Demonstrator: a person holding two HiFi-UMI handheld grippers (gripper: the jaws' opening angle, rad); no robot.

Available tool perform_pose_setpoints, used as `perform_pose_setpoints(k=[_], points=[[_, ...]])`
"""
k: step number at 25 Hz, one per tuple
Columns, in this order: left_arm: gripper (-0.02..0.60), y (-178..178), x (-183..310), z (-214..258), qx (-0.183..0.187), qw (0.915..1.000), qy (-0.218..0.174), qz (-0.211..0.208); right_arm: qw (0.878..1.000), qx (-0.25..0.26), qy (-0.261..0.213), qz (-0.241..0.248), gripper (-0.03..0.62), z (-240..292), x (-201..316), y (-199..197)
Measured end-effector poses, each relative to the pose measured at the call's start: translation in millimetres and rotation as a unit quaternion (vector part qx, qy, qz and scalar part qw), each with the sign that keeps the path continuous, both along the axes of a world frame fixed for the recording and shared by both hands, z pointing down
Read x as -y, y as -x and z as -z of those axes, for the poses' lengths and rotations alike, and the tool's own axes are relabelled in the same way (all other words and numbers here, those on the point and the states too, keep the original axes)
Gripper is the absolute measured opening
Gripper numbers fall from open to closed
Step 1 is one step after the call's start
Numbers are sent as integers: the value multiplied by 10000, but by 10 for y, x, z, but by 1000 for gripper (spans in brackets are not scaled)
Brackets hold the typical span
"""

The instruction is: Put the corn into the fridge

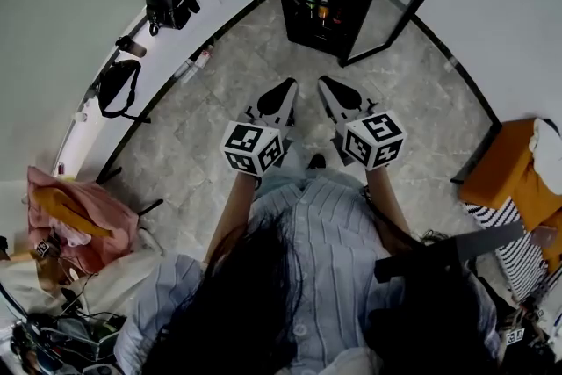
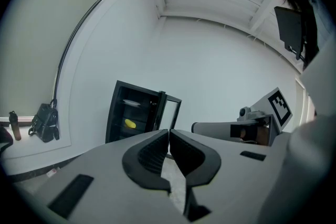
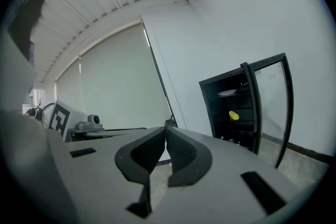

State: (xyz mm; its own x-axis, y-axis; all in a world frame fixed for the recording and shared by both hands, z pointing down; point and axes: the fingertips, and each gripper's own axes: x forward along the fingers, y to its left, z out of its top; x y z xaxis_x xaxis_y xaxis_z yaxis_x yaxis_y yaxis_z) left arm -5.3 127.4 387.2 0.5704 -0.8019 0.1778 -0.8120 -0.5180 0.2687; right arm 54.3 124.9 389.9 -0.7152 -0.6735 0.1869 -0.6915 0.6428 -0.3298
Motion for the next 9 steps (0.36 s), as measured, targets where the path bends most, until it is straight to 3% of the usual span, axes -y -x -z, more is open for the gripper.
perform_pose_setpoints(k=[9], points=[[15,139,165,-1,-47,9997,18,232,9997,-112,-60,197,21,29,187,92]])
